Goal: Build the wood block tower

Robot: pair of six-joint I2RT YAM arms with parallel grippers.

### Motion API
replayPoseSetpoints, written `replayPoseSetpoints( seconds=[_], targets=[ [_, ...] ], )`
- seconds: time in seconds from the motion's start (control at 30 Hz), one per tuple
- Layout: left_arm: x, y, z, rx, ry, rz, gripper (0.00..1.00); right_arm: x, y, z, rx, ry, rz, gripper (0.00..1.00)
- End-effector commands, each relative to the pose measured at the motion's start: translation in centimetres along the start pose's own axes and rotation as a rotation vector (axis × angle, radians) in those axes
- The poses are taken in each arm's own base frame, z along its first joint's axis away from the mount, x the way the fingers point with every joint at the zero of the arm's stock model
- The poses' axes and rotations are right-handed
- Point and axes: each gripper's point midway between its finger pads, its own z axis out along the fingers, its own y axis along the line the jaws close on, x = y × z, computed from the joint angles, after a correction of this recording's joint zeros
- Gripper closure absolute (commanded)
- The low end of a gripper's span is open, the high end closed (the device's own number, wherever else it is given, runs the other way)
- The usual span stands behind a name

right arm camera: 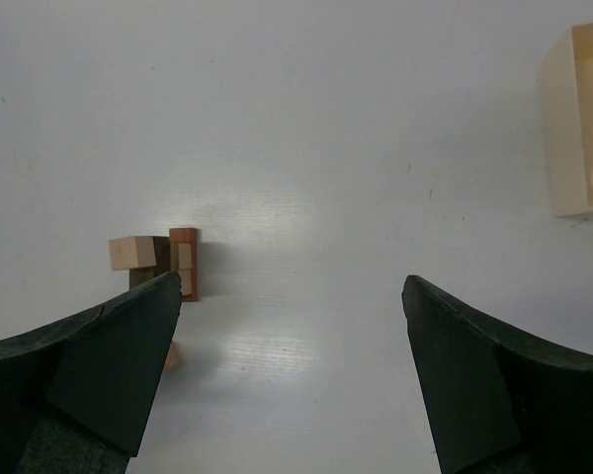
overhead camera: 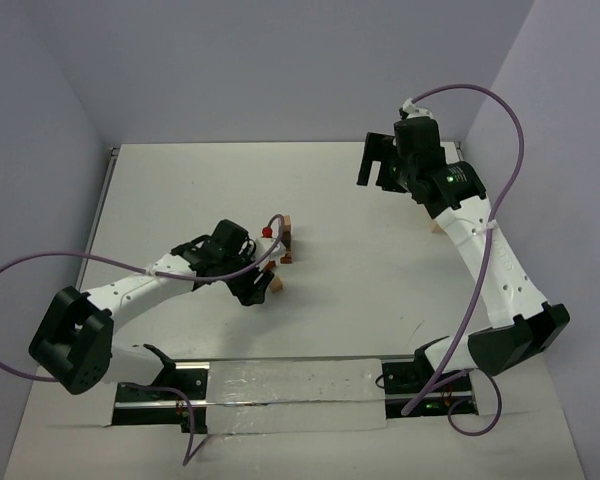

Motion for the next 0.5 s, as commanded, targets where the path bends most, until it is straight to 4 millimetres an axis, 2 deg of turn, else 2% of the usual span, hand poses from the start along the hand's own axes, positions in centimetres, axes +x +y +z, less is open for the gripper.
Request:
replayPoseSetpoints(
  seconds=[0.0,0.13,0.47],
  targets=[
    [-4.3,0.9,0.3,-0.080,-0.121,0.020,0.36,-1.9,0.1,-1.3,-0.030,-0.076,0.017,0.00],
    [-5.1,0.5,1.5,-0.098,-0.156,0.035,0.37,-2.0,0.2,-1.0,-0.030,-0.066,0.021,0.00],
    [-5.8,1.1,3.9,-0.090,-0.179,0.066,0.38,-1.9,0.0,-1.2,-0.033,-0.067,0.022,0.00]
  ],
)
